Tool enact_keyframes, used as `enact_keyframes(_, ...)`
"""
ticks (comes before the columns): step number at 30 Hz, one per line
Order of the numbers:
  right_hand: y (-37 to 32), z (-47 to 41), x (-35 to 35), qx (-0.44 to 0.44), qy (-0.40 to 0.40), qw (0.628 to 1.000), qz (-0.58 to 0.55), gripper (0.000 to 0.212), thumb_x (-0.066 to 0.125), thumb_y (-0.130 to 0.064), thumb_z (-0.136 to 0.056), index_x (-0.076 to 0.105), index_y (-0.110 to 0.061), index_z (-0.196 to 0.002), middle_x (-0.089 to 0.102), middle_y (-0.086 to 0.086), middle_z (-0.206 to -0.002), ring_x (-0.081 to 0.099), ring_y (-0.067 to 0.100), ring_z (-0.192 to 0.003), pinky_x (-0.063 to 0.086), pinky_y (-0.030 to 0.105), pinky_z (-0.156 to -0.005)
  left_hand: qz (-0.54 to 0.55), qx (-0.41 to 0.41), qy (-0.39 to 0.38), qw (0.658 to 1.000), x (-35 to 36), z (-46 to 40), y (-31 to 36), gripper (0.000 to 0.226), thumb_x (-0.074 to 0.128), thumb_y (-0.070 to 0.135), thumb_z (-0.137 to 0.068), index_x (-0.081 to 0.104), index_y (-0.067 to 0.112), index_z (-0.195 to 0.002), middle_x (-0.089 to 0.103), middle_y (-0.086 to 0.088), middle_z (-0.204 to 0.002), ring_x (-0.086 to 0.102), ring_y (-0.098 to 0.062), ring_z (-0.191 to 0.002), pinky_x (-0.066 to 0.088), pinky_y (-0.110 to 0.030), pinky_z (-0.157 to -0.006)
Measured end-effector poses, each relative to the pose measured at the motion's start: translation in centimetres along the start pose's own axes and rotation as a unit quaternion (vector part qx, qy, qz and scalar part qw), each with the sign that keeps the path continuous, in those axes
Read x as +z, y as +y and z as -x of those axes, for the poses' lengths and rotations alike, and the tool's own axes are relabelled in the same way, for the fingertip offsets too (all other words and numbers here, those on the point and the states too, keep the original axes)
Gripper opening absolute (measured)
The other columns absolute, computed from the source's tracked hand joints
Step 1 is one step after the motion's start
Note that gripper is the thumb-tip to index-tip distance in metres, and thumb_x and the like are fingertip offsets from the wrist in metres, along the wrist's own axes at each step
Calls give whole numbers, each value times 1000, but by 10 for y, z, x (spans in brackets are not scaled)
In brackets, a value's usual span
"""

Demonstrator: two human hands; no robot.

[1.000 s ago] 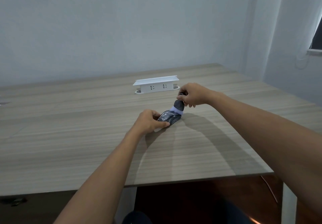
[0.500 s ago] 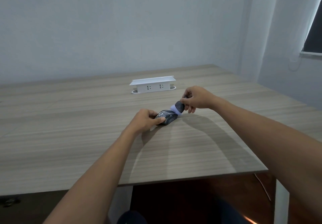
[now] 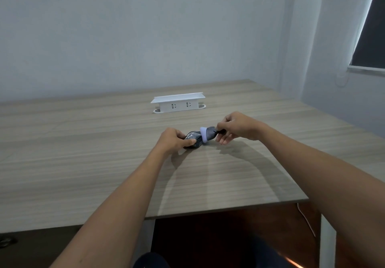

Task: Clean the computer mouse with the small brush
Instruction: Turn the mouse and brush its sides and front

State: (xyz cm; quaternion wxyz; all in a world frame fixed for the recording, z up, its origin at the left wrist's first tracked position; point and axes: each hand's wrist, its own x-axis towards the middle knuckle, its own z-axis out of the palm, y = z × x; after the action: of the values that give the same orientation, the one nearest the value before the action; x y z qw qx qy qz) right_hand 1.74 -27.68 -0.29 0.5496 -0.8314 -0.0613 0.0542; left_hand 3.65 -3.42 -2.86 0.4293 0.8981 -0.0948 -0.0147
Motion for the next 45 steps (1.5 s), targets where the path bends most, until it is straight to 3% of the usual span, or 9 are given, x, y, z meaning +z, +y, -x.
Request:
enact_keyframes(7, 5, -3, 1, 14, 44, 999, 12, 27, 51, -3, -90, 71, 8, -75, 73, 33, -85, 73, 31, -66, 62, 30, -63, 15, -10, 3, 1000, 1, -3, 0, 41, 87, 32, -80, 81, -2, -103, 77, -23, -110, 58, -18, -85, 43, -30, -80)
enact_keyframes(11, 7, -1, 5, 28, 7, 999, -41, 25, 56, -6, -92, 68, 16, -89, 72, 34, -92, 73, 28, -67, 61, 29, -63, 32, -15, 13, 999, 4, -3, 0, 43, 88, 30, -80, 80, -5, -103, 70, -13, -89, 54, -18, -81, 42, -31, -74)
enact_keyframes(14, 7, 1, 4, 39, -22, 997, -63, 26, 58, -7, -91, 67, 18, -93, 73, 33, -92, 74, 28, -70, 61, 28, -65, 36, -18, 14, 999, 6, -4, 0, 46, 87, 29, -80, 78, -10, -103, 62, -10, -84, 50, -19, -79, 39, -32, -72)
enact_keyframes(20, 8, 1, 4, 47, 52, 996, -52, 22, 55, 1, -92, 65, 19, -86, 71, 33, -83, 74, 28, -61, 61, 27, -58, 37, -24, 19, 999, 9, -5, 2, 50, 88, 30, -80, 76, -12, -104, 58, -10, -82, 46, -20, -78, 36, -31, -72)
enact_keyframes(27, 4, 9, 7, 91, -49, 987, -122, 29, 63, -4, -92, 62, 23, -104, 73, 30, -94, 75, 31, -82, 61, 25, -70, 24, -18, 27, 999, 11, -5, 2, 44, 87, 27, -81, 78, -10, -102, 65, -12, -85, 54, -21, -78, 44, -34, -71)
enact_keyframes(34, 6, 6, 6, 65, 35, 994, -74, 25, 56, 0, -93, 61, 23, -102, 70, 36, -95, 75, 28, -67, 63, 26, -67, 30, -14, 29, 999, 12, -5, 2, 33, 87, 31, -80, 74, 0, -84, 50, -10, -78, 40, -21, -76, 31, -30, -70)
enact_keyframes(37, 4, 10, 10, 80, -6, 990, -115, 26, 61, -2, -92, 62, 23, -101, 72, 33, -92, 76, 33, -77, 62, 27, -69, 29, -14, 33, 999, 12, -6, 1, 44, 87, 30, -80, 78, -10, -98, 60, -9, -81, 49, -20, -77, 38, -31, -71)
enact_keyframes(41, 1, 14, 11, 94, -53, 988, -113, 29, 62, -3, -92, 62, 23, -106, 73, 31, -94, 75, 34, -85, 61, 26, -70, 25, -8, 28, 999, 12, -6, 0, 49, 86, 30, -81, 75, -14, -101, 57, -10, -80, 47, -20, -77, 37, -31, -71)
enact_keyframes(45, 4, 9, 9, 82, 18, 994, -70, 31, 58, -2, -94, 58, 25, -110, 71, 35, -97, 75, 35, -78, 63, 29, -71, 28, -7, 38, 999, 14, -4, 1, 47, 87, 29, -81, 76, -13, -99, 54, -8, -76, 44, -20, -71, 35, -29, -65)
